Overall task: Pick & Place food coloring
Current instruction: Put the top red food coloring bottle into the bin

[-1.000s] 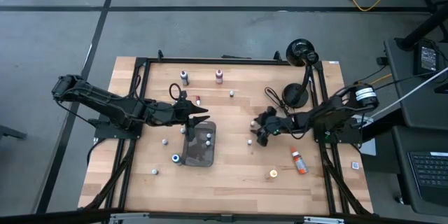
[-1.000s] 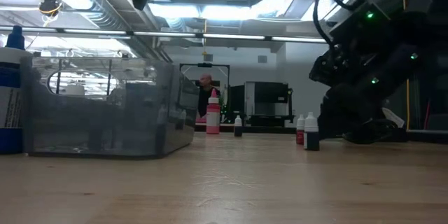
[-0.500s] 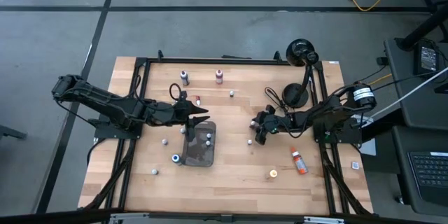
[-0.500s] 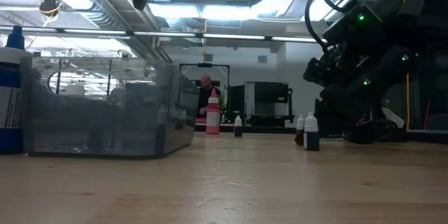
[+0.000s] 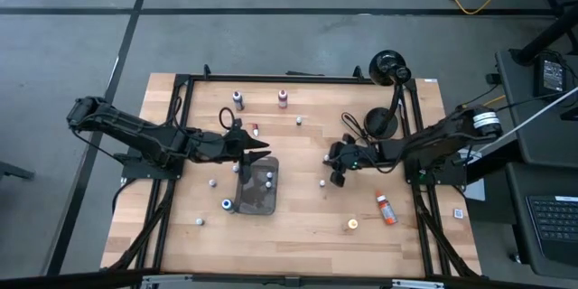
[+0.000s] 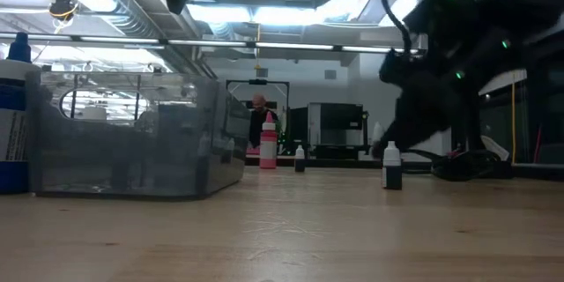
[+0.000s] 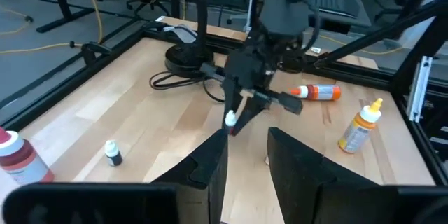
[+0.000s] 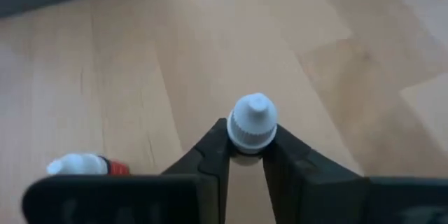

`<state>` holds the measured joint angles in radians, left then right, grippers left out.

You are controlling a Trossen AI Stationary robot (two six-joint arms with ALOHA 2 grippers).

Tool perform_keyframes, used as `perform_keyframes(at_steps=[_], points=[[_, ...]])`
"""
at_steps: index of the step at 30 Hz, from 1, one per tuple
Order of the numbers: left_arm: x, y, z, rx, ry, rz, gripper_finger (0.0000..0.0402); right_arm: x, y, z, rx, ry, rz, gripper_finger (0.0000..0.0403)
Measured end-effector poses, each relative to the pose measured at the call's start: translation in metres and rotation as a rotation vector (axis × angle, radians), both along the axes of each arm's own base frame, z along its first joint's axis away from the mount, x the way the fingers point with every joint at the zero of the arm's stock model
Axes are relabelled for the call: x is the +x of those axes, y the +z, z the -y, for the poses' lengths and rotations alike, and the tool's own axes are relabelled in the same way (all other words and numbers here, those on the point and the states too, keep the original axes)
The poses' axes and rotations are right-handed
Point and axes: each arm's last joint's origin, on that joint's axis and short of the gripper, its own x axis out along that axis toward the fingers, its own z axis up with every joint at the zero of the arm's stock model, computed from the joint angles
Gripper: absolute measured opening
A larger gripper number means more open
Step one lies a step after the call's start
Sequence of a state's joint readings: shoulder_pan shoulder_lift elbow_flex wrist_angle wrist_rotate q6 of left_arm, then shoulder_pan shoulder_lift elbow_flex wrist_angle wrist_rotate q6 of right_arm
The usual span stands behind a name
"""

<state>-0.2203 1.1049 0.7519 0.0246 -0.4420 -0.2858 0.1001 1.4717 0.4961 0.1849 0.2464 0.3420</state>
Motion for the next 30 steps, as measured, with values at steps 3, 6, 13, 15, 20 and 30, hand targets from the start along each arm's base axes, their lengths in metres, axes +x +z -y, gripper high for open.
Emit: perform_keyframes(at_steps=[3, 6, 13, 15, 20, 30], points=[[0.002, 0.009, -0.004, -0.001, -0.023, -0.014, 0.0095, 0.011, 0.023, -0.001, -0.027, 0.026, -0.021, 0.0087], [0.003, 0.023, -0.008, 0.011, -0.066, -0.045, 0.0101, 0.025, 0.051, -0.003, -0.049, 0.074, -0.016, 0.0087], [-0.003, 0.051, -0.021, 0.061, -0.064, -0.176, 0.014, 0.054, 0.12, -0.007, -0.075, 0.122, 0.086, 0.0075], [-0.004, 0.058, -0.024, 0.065, -0.069, -0.185, 0.0152, 0.06, 0.14, -0.007, -0.073, 0.118, 0.138, 0.0076], [-0.006, 0.078, -0.029, 0.092, -0.091, -0.161, 0.0178, 0.072, 0.182, -0.008, -0.079, 0.096, 0.258, 0.0077], [-0.013, 0.104, -0.04, 0.124, -0.136, -0.173, 0.0196, 0.104, 0.211, -0.01, -0.088, 0.076, 0.309, 0.0077]])
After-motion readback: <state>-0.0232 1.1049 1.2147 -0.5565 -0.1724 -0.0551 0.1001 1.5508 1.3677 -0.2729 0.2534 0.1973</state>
